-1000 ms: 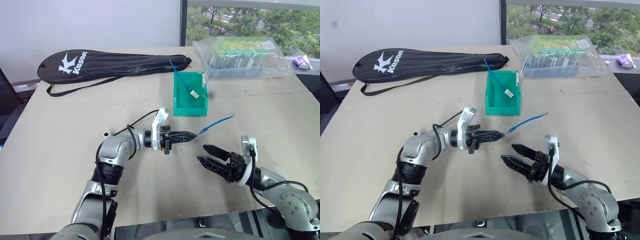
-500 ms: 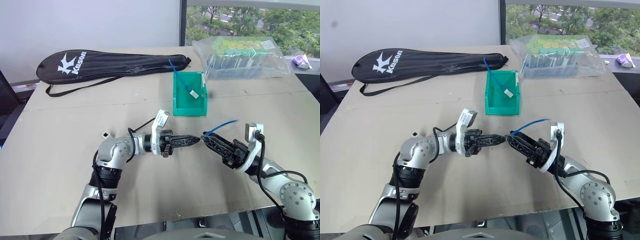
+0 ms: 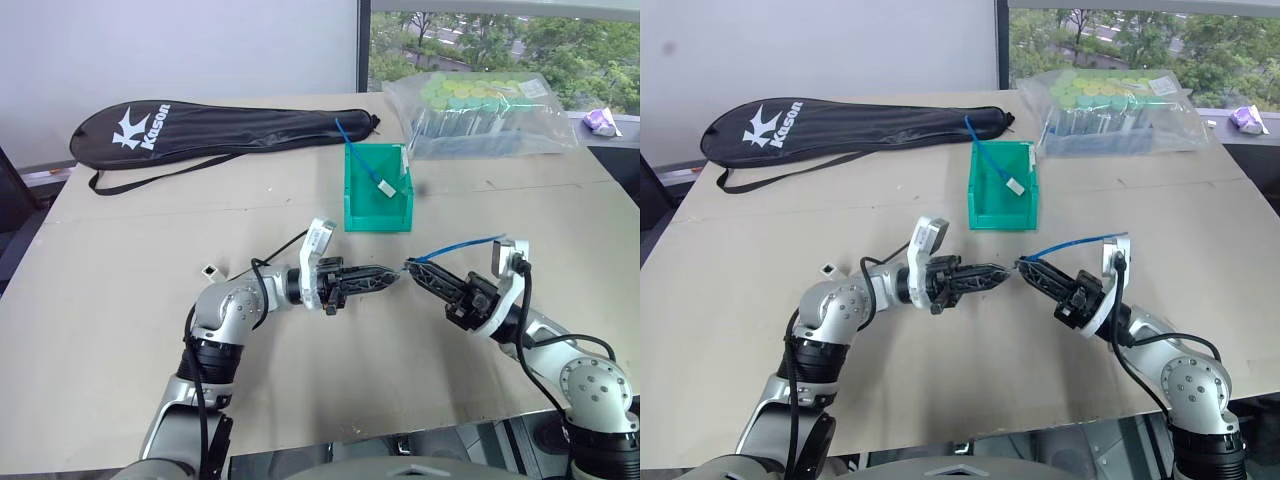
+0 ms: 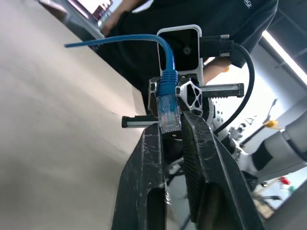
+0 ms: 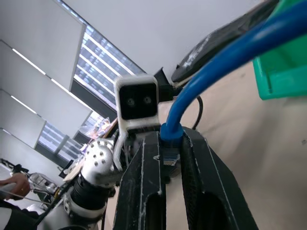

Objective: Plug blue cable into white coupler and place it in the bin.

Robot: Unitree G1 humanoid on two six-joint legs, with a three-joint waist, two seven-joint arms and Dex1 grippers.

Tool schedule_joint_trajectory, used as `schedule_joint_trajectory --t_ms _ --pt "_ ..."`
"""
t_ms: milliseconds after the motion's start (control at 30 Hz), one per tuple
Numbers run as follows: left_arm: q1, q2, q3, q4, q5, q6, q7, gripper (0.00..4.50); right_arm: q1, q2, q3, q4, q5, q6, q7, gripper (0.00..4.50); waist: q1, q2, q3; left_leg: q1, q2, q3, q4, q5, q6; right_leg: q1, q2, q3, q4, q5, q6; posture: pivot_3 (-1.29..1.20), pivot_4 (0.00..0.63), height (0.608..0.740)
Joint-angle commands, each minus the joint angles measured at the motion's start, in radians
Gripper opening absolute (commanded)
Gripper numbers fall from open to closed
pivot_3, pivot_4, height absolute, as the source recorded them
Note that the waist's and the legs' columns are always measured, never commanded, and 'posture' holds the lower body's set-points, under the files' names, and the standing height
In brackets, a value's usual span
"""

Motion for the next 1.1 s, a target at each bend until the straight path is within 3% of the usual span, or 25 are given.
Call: schedule_joint_trajectory --t_ms 33,167,300,433,533,600,667,867,1100 --pt "0.030 0.010 0.016 -0.079 -0.019 0.000 0.028 2.37 -0.016 -0.017 -0.028 -0.005 0.025 -0.012 0.024 0.00 -0.001 0.000 0.000 0.000 0.000 0.000 0.000 0.000 0.000 0.000 0.000 0.000 0.000 0.000 0.000 0.00 0.150 0.740" --pt "0.152 0.067 0.013 -0.229 0.042 -0.079 0.074 2.37 -0.027 -0.038 -0.040 0.006 0.005 -0.028 0.045 0.00 -0.005 0.000 0.000 -0.001 0.001 0.000 -0.001 0.000 0.000 0.000 -0.001 0.000 -0.001 0.000 0.000 0.00 0.150 0.740" --pt "0.290 0.013 0.095 -0.410 0.090 -0.226 0.243 2.37 -0.035 -0.045 -0.034 0.012 -0.083 -0.090 0.075 0.00 -0.001 0.000 0.000 -0.001 0.002 0.000 -0.001 0.000 0.000 -0.001 -0.002 0.003 -0.001 0.000 0.000 0.00 0.150 0.740" --pt "0.484 0.102 0.075 -0.545 0.352 -0.527 0.268 2.37 -0.038 -0.035 0.009 0.028 -0.164 -0.142 0.149 0.00 -0.004 0.001 0.000 0.000 0.001 0.001 -0.002 0.000 0.000 -0.001 -0.002 0.004 -0.001 0.000 0.000 0.00 0.150 0.740" --pt "0.580 0.043 0.126 -0.597 0.422 -0.629 0.411 2.37 -0.041 -0.038 0.048 0.034 -0.220 -0.167 0.194 0.00 0.000 0.001 0.000 0.000 0.001 0.001 -0.003 0.000 0.000 -0.001 -0.003 0.005 -0.002 0.000 -0.001 0.00 0.150 0.740" --pt "0.665 -0.011 0.159 -0.615 0.541 -0.734 0.533 2.37 -0.053 -0.038 0.074 0.043 -0.262 -0.189 0.216 0.00 0.003 0.001 0.000 -0.001 0.001 0.001 -0.003 0.000 0.000 0.000 -0.005 0.004 -0.003 0.000 -0.002 0.00 0.150 0.740" --pt "0.747 -0.066 0.186 -0.608 0.665 -0.837 0.654 2.37 -0.067 -0.038 0.094 0.054 -0.298 -0.207 0.232 0.00 0.002 0.001 0.000 -0.001 0.001 0.001 -0.002 0.000 0.000 0.000 -0.010 0.004 -0.004 0.000 -0.001 0.00 0.150 0.740" --pt "0.820 -0.225 0.293 -0.469 0.774 -0.873 0.933 2.37 -0.078 -0.029 0.106 0.069 -0.337 -0.224 0.249 0.00 0.015 0.001 0.000 -0.001 0.000 0.001 -0.002 -0.001 0.001 0.000 -0.010 0.001 -0.004 0.000 -0.001 0.00 0.150 0.740" --pt "0.697 -0.234 0.333 -0.232 0.787 -0.892 1.022 2.37 -0.074 -0.015 0.107 0.066 -0.351 -0.224 0.239 0.00 0.022 0.000 0.000 -0.001 -0.001 0.001 -0.001 -0.001 0.001 0.000 -0.007 -0.003 -0.004 0.000 0.000 0.00 0.150 0.740"
